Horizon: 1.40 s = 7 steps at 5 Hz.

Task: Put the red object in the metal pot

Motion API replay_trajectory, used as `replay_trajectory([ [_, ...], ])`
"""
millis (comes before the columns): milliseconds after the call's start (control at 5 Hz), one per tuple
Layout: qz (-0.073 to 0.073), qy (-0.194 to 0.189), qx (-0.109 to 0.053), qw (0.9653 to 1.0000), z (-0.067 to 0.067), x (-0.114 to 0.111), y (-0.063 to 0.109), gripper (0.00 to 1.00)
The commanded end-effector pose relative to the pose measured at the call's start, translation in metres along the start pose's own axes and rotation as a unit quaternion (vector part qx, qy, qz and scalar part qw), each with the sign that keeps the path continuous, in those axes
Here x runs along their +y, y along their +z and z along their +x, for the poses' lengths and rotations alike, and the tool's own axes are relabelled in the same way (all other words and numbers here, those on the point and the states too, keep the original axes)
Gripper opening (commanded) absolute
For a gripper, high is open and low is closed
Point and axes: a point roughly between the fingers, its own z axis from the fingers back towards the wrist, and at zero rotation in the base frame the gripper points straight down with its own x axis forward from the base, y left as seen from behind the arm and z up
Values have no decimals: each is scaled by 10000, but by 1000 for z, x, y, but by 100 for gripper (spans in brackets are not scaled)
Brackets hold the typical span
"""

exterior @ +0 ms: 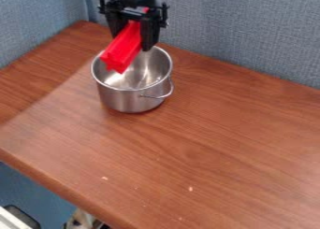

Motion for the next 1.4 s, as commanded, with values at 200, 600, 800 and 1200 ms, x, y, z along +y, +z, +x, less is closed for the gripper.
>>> replay_trajectory([
  [200, 262, -102, -39, 9996, 1, 11, -12, 100],
  [600, 362, -168, 46, 9992, -1, 12, -23, 100],
  [800, 396, -193, 82, 9990, 0, 12, -30, 100],
  [1200, 452, -295, 114, 9985, 2, 8, -40, 100],
])
